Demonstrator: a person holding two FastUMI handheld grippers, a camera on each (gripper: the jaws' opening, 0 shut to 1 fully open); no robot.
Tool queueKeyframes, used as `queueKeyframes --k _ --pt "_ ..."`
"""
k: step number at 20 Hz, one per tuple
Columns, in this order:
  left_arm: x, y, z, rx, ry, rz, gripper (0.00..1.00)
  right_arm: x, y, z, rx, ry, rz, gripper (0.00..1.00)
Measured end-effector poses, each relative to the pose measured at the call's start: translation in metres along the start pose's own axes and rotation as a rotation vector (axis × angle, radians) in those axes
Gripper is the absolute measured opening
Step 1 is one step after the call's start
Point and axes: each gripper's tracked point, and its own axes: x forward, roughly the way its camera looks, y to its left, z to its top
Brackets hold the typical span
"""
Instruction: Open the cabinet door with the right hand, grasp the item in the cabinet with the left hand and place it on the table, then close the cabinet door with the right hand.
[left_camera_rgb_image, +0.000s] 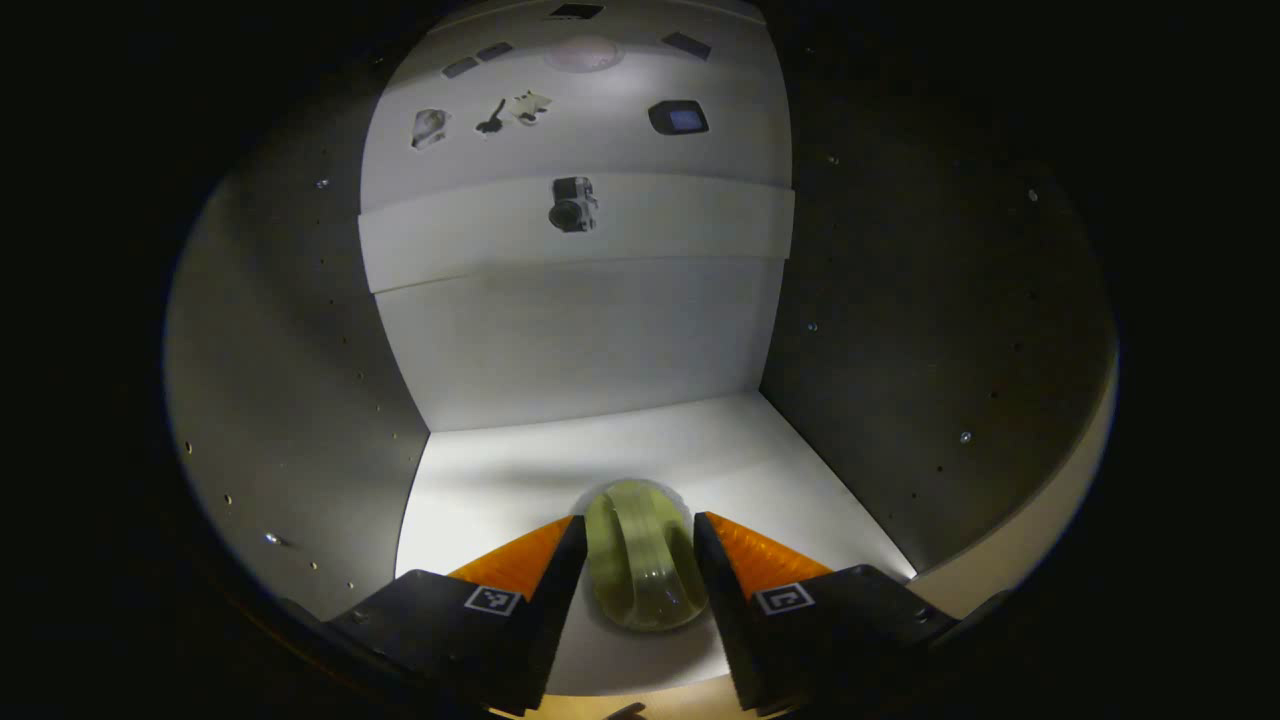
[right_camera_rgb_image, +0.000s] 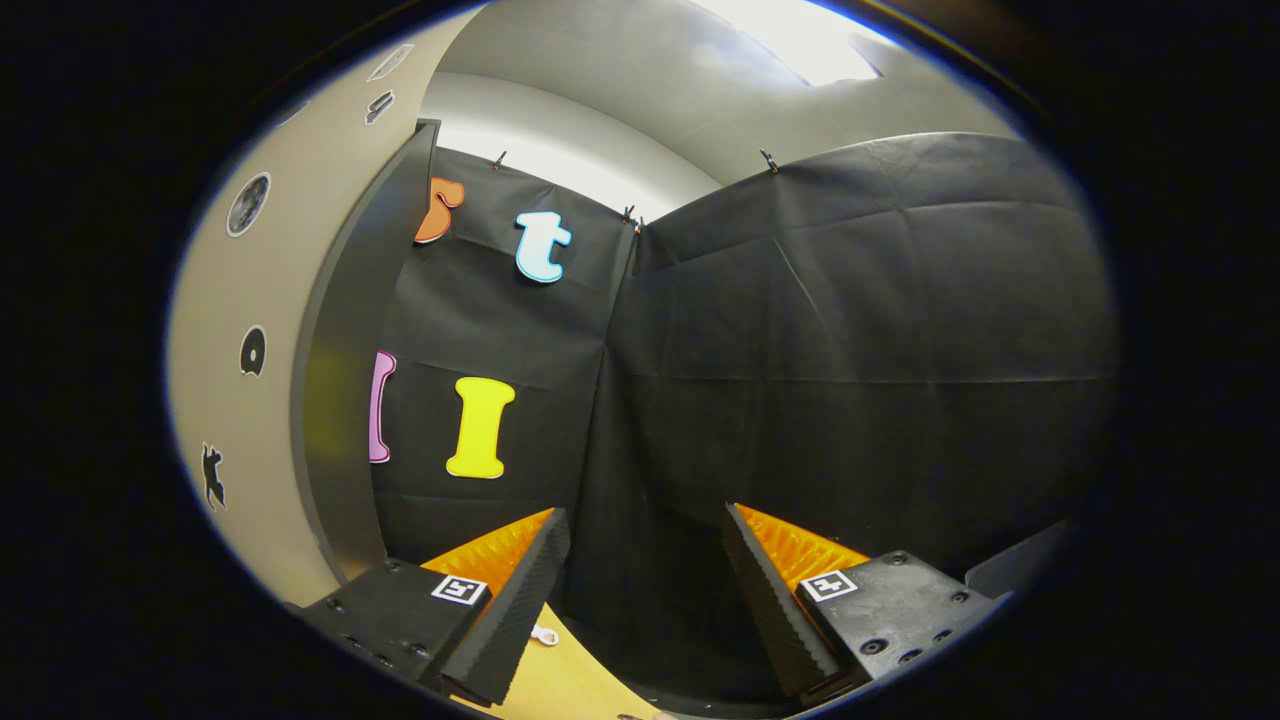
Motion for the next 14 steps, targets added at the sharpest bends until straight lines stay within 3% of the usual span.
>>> queueKeyframes --k 3,4,9,14 --pt "0.01 -0.001 -0.008 -0.025 0.038 -0.002 0.6 0.002 0.001 -0.003 -0.012 0.012 0.01 0.95" --pt "0.012 0.002 -0.007 -0.029 0.033 0.01 0.58 0.003 0.0 -0.004 -0.019 0.014 0.012 1.0" --pt "0.018 0.006 -0.004 -0.043 0.028 0.037 0.28 0.009 0.005 -0.008 -0.025 0.031 0.024 0.98" --pt "0.011 0.005 -0.005 -0.089 0.022 0.048 0.27 0.011 0.015 -0.008 -0.025 0.029 0.044 0.98"
